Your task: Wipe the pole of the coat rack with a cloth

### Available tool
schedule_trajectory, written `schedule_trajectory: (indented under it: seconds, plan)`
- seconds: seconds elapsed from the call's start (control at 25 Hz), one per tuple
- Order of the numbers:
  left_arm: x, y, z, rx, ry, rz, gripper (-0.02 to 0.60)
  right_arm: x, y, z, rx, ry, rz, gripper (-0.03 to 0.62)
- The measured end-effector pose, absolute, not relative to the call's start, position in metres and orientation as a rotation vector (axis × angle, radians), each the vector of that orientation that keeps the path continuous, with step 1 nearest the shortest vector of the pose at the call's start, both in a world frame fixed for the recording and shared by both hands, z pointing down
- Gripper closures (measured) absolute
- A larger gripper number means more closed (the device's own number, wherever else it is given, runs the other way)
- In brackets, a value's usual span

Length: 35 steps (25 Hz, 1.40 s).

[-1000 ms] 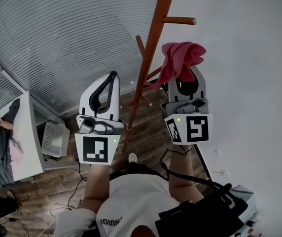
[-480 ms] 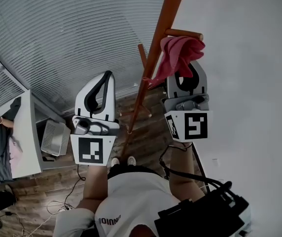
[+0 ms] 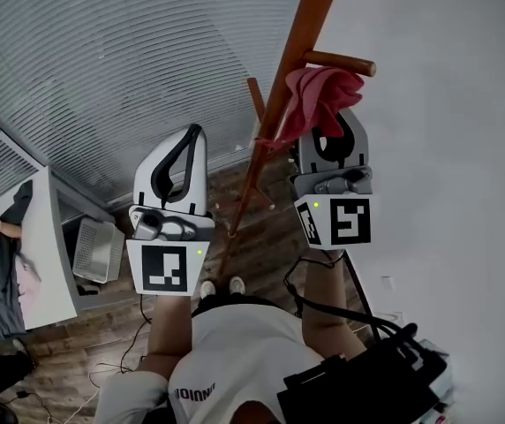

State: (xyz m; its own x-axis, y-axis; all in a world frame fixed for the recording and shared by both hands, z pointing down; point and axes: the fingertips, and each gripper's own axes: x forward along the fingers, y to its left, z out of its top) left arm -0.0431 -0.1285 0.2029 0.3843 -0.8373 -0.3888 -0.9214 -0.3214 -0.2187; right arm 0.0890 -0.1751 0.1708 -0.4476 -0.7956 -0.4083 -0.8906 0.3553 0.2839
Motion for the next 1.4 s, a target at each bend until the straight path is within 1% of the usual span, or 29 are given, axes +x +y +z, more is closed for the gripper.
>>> schedule_trajectory:
  seconds: [0.24, 0.48, 1.4]
  plan:
    - [-0.032, -0.126, 0.206, -2.251, 1.497, 0.243, 0.583, 0.102, -0.17, 0.178, -1.55, 2.409, 0.673, 0.51]
    - [-0.043, -0.137, 0.21, -2.273, 1.503, 0.258, 0.583, 0.091, -0.18, 0.188, -1.563, 2.434, 0.65, 0.51]
    - [-0.041, -0.147, 0.223, -2.308, 1.495, 0.231, 0.581, 0.088, -0.181, 0.236, -1.591, 2.532, 0.531, 0.508]
